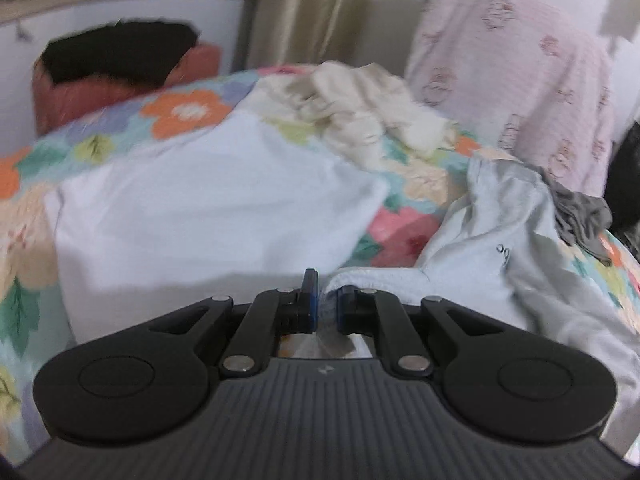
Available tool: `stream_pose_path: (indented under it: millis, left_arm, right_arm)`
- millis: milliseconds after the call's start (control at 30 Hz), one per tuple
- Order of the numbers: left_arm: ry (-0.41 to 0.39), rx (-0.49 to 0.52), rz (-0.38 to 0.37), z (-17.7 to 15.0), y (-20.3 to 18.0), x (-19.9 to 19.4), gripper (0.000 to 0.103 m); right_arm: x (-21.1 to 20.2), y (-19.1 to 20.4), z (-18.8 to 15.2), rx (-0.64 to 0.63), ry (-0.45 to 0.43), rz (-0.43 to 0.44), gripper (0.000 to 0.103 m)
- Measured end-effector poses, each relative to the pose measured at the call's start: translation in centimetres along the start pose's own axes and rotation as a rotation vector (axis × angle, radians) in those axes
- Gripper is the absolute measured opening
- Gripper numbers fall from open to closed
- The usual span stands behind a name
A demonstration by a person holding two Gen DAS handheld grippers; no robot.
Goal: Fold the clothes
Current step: 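Spread the grey sweatshirt flat on the quilt with both grippers, then release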
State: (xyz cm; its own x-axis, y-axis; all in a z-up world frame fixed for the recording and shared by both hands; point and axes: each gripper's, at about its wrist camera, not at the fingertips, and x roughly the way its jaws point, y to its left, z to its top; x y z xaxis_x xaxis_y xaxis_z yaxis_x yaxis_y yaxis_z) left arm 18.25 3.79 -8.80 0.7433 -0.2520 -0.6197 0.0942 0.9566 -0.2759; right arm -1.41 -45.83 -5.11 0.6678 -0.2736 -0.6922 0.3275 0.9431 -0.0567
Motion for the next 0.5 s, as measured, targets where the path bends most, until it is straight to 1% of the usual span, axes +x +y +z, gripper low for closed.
stream_pose_path:
  millis: [67, 200, 233, 333, 367, 400, 467, 500]
  left_arm:
    - [-0.043, 0.006, 0.010, 0.5, 0.0, -0.9, 0.008]
    - [-0.138, 0.020, 0.043, 1.6, -0.1, -2.8, 0.008]
    - [-0.138, 0.013, 0.046, 1.7, 0.2, -3.0, 0.008]
    - [-0.090, -0.033, 0.027, 1.2, 0.8, -2.3, 0.008]
    - [-0.078, -0.028, 0.033, 0.9, 0.6, -2.0, 0.008]
    - [-0.070, -0.005, 0.050, 0.6, 0.2, -1.7, 0.008]
    - [-0.080, 0.050, 0.079, 0.0, -0.9, -1.6, 0.008]
    - [-0.092, 0.068, 0.084, -0.2, -1.3, -1.7, 0.008]
  right_arm:
    - [-0.3, -0.7, 0.0, -0.038, -0.003, -0.062, 0.004]
    - [-2.4, -3.7, 1.2, -0.064, -0.017, -0.172, 0.004]
    - [-3.0, -4.7, 1.5, -0.071, -0.025, -0.203, 0.004]
    - [-4.0, -7.4, 1.6, -0.113, -0.050, -0.307, 0.004]
    - [-3.8, -8.2, 1.5, -0.114, -0.042, -0.322, 0.004]
    - [-3.4, -9.0, 1.2, -0.092, -0.027, -0.321, 0.004]
    - [-2.2, -10.1, 0.4, -0.051, 0.007, -0.304, 0.004]
    - [-1.5, -10.1, -0.1, -0.049, 0.003, -0.306, 0.004]
